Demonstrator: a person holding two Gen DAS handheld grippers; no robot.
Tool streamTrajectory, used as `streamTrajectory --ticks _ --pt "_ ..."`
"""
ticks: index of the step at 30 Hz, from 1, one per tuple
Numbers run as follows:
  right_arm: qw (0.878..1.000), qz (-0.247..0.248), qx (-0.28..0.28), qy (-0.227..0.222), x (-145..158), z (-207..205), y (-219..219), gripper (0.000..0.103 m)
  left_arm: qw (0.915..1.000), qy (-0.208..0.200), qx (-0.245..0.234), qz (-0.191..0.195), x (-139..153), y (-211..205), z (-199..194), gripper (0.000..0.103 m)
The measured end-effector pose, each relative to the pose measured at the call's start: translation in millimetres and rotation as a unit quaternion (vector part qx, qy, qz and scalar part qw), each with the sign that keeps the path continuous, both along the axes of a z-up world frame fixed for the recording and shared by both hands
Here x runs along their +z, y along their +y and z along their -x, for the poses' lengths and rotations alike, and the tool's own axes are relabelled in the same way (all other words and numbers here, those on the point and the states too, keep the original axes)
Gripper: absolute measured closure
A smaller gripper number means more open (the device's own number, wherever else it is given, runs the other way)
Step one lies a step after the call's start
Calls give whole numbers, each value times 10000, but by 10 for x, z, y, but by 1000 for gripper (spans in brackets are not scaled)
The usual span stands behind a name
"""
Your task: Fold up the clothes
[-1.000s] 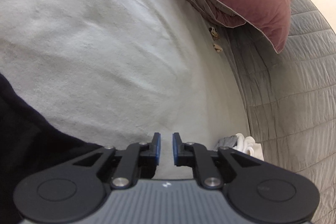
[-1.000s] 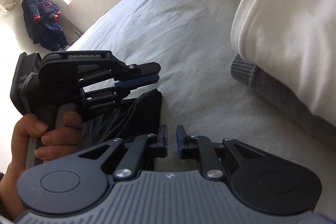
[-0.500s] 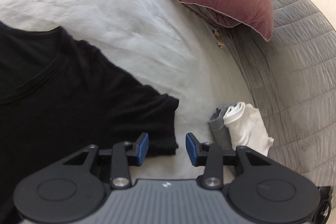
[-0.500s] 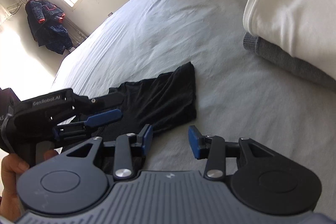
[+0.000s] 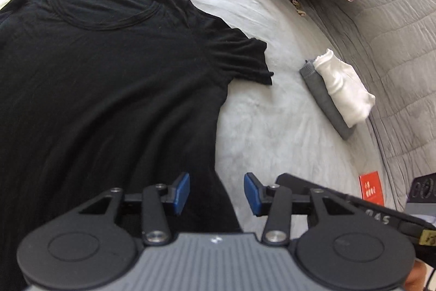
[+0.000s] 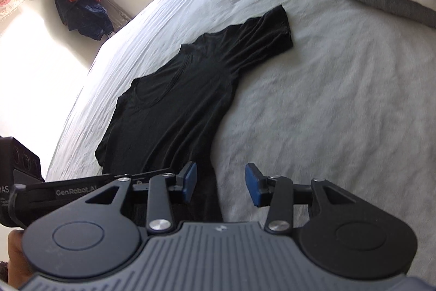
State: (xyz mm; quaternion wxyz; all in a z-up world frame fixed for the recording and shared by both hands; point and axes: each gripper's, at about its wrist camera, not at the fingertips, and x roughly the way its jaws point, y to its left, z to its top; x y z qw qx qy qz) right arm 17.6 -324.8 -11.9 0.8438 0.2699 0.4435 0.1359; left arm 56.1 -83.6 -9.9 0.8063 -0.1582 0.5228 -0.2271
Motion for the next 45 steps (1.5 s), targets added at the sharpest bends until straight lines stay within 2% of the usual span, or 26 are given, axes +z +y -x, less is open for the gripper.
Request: streamTrajectory --ticks 7,10,14,17,20,26,28,30,32,35,38,40,45 --pt "9990 -169 313 272 -334 289 40 59 9998 -50 -172 91 -79 117 437 60" --pt "9985 -341 312 298 -381 344 -21 59 9998 -62 -170 -5 -91 214 581 59" --pt "9984 -411 292 274 -349 380 -103 59 9992 -266 80 -270 -50 576 707 58" --pt "9988 -430 178 180 -338 375 -164 59 9971 -373 456 -477 -80 884 634 58" --pt "9974 -703 45 151 -410 266 -204 59 9930 -474 839 -679 -117 1189 547 58" --pt "9922 -1206 -290 150 -550 -127 -198 59 9789 -673 1598 -1078 -190 1799 372 58" --pt "9904 -1326 -374 106 -586 -272 -173 59 9758 -699 1757 -1101 -257 1931 245 58" --pt "9886 -1435 -454 72 -619 -405 -146 59 9763 -719 1835 -895 -328 2027 123 59" --pt "9866 -1535 -545 50 -641 -548 -123 59 9769 -800 1851 -707 -355 2074 0 59" --pt "9853 -1614 -551 -34 -666 -688 -88 59 9744 -1008 1870 -729 -355 2068 -115 60" --pt "9852 -1634 -489 -159 -693 -761 -63 59 9686 -1254 1959 -884 -349 2046 -148 60" --pt "9836 -1723 -471 -247 -722 -787 -75 59 9634 -1366 2017 -1123 -358 2039 -164 61" --pt "9788 -1925 -555 -414 -755 -902 -182 60 9602 -1411 1972 -1385 -371 1985 -222 64"
